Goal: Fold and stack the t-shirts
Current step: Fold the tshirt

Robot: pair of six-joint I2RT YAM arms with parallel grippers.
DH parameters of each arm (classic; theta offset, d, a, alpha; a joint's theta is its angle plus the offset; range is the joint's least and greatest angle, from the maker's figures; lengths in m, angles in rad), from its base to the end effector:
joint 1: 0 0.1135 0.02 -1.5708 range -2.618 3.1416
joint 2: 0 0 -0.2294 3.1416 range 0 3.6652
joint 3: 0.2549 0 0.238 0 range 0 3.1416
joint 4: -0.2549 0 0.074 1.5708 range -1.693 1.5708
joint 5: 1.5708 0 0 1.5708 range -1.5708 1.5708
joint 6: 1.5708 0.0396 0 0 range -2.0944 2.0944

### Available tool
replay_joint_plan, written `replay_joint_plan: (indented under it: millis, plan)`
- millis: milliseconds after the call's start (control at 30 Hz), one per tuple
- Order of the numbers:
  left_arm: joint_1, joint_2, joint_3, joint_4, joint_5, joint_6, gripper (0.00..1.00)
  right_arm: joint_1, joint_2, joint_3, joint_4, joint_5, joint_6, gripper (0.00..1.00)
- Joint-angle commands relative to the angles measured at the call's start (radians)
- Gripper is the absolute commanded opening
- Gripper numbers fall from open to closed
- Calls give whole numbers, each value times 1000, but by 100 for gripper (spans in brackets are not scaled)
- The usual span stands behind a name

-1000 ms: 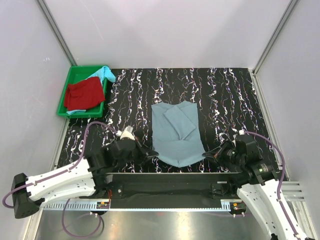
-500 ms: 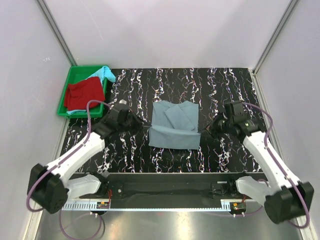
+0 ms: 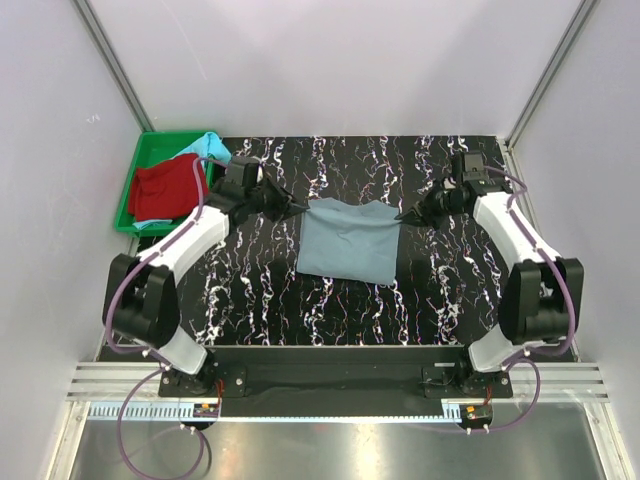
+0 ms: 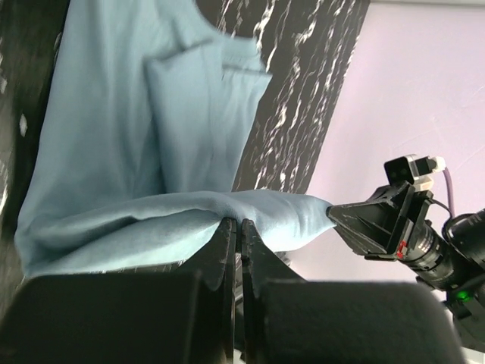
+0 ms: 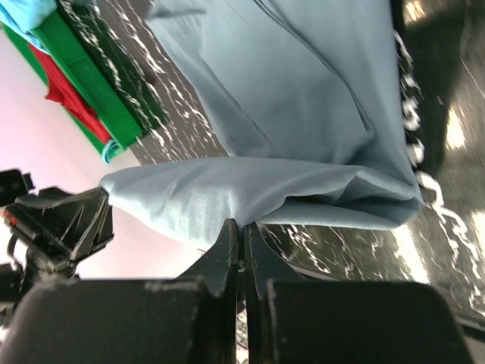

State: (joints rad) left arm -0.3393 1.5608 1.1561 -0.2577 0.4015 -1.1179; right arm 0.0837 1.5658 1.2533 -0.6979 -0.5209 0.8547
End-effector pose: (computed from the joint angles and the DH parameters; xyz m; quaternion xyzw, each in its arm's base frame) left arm 0.3156 -0.1278 0.2394 -0.2533 0.8479 -0.4200 0.2015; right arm 0.3113 0.0459 0.2374 0.2832 0.8872 0.3416 0.1264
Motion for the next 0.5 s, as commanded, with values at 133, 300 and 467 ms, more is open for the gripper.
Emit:
replay_joint_plan:
  millis: [133,300,467]
  plan:
    - [59,185,178,113,155,7,0,-27,158,188,28,-100,-34,0]
    - [89,301,273,117,181,15,1,-36,238,239,31,-102,-37,0]
    - [112,386,329,123,212,13,2,-53,333,307,29,-117,-57,0]
